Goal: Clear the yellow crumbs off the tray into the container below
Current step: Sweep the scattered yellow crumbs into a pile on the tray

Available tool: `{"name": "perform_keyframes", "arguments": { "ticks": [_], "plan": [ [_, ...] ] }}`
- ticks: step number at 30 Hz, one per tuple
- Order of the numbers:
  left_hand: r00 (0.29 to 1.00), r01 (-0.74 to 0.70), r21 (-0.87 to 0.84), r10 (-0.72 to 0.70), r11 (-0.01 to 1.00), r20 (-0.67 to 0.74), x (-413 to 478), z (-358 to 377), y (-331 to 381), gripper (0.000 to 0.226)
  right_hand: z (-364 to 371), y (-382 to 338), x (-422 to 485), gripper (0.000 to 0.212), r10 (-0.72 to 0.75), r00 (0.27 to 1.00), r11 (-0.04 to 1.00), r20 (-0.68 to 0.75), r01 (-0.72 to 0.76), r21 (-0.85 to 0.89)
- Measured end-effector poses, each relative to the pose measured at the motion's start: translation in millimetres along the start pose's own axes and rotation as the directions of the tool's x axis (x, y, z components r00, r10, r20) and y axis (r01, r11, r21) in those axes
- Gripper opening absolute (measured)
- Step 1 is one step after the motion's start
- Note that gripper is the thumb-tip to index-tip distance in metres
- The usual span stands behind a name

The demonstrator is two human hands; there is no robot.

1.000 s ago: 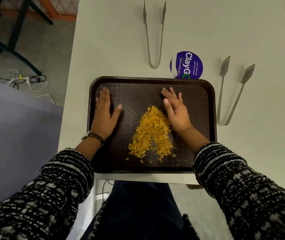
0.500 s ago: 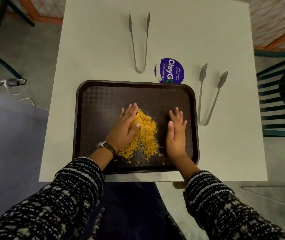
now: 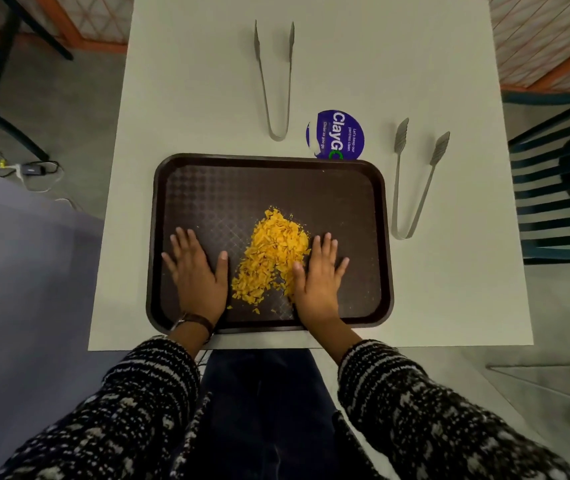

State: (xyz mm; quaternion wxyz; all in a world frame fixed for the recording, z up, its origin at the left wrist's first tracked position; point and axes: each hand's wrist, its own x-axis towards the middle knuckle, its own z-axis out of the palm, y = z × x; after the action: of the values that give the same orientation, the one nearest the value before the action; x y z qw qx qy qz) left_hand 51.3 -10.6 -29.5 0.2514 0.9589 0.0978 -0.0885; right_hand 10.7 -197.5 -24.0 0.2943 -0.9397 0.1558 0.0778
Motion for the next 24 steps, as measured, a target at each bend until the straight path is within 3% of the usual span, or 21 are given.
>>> {"name": "perform_keyframes", "arguments": {
  "ticks": [3, 6, 9, 11, 13, 16, 20, 24],
  "plan": [
    [0.998, -0.057, -0.067, 0.059, 0.996, 0.025, -6.4, 11.0, 22.0, 0.078, 14.3, -16.2, -0.3, 0.080, -0.054, 0.999, 0.994, 0.006, 0.053, 0.093],
    [0.980, -0.138, -0.228, 0.166, 0.964, 0.109, -17.2, 23.7, 46.3, 0.076, 15.8, -30.3, -1.1, 0.081, -0.057, 0.998, 0.953, 0.036, 0.043, 0.300],
    [0.977, -0.044, -0.512, 0.144, 0.858, 0.158, -21.6, 18.6, 63.8, 0.062, -1.1, -32.2, -2.0, 0.076, -0.031, 0.997, 0.904, 0.066, 0.000, 0.427],
    [0.974, 0.027, -0.620, 0.120, 0.784, 0.193, -18.7, 2.0, 60.2, 0.056, -21.2, -17.0, -0.1, 0.071, -0.076, 0.994, 0.924, 0.074, 0.042, 0.380],
    [0.945, -0.040, -0.562, 0.213, 0.826, 0.247, -11.6, -14.9, 39.2, 0.066, -45.2, 8.4, 3.6, 0.076, -0.206, 0.969, 0.960, 0.139, 0.172, 0.222],
    [0.822, -0.338, -0.232, 0.406, 0.912, 0.399, 6.0, -32.3, -4.4, 0.105, -75.5, 51.6, 12.6, 0.096, -0.338, 0.876, 0.920, 0.344, 0.384, -0.075],
    [0.680, -0.627, 0.110, 0.473, 0.771, 0.561, 21.8, -38.7, -34.9, 0.137, -97.0, 92.8, 23.3, 0.111, -0.346, 0.777, 0.779, 0.527, 0.551, -0.301],
    [0.678, -0.658, 0.187, 0.465, 0.730, 0.570, 29.0, -38.0, -37.9, 0.147, -93.6, 93.1, 29.1, 0.113, -0.371, 0.744, 0.675, 0.555, 0.627, -0.389]
  ]
}}
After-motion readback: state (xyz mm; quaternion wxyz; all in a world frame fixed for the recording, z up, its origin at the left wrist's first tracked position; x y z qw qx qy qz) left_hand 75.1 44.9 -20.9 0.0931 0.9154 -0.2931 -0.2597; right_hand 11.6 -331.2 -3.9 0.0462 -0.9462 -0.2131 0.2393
